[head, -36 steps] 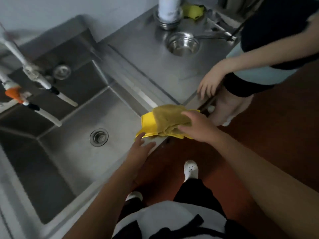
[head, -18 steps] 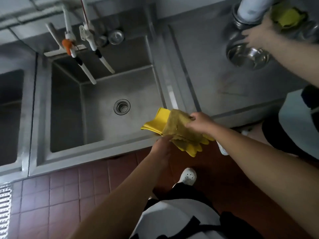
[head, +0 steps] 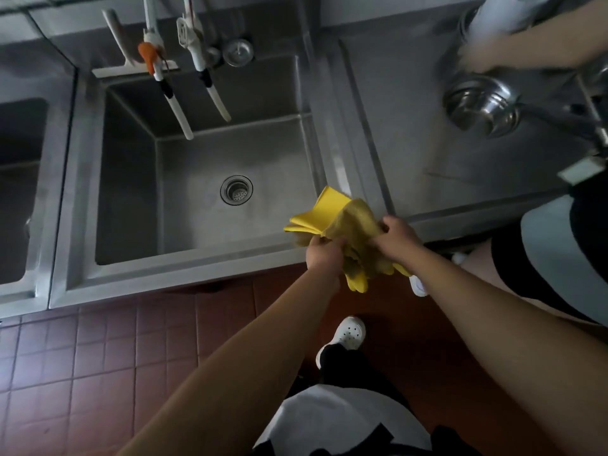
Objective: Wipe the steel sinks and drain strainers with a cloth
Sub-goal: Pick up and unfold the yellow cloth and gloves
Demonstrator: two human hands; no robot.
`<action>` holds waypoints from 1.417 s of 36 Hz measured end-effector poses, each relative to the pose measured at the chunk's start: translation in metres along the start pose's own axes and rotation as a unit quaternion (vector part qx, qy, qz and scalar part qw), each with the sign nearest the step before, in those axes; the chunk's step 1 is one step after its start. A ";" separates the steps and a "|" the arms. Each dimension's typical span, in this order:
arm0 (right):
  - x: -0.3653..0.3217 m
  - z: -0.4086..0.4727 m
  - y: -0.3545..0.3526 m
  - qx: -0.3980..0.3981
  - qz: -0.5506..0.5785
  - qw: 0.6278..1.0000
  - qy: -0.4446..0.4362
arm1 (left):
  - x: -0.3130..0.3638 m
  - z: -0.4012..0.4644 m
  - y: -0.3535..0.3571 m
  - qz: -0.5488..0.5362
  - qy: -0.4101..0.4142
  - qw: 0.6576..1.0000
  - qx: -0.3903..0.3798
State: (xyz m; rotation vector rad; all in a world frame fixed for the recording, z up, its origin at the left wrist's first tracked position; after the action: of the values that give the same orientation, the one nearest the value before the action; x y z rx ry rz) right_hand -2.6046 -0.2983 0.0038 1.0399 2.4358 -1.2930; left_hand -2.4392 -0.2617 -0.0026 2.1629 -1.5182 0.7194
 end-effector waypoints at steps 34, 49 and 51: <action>-0.455 -0.272 0.337 -0.490 0.120 0.836 -0.216 | 0.062 -0.152 -0.633 -0.284 0.301 0.907 0.081; -0.694 -0.344 0.621 -0.581 0.020 0.771 -0.260 | 0.064 -0.169 -0.931 -0.355 0.295 0.825 0.326; -0.729 -0.363 0.653 -0.595 -0.002 0.754 -0.278 | 0.066 -0.178 -0.969 -0.367 0.291 0.822 0.324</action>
State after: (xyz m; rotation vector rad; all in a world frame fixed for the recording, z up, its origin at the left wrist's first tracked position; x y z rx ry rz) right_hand -1.5833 -0.1290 0.1364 0.2021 2.0558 0.1496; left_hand -1.5385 0.1146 0.1492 2.3495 -0.0582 1.5353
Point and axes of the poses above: each hand's wrist, its own z-axis towards the middle knuckle, its own y-axis out of the palm, x = y × z, the point moved 4 cm from there along z, towards the middle knuckle, and after that the axes turned 3 degrees about -z, right-handed, at the moved point
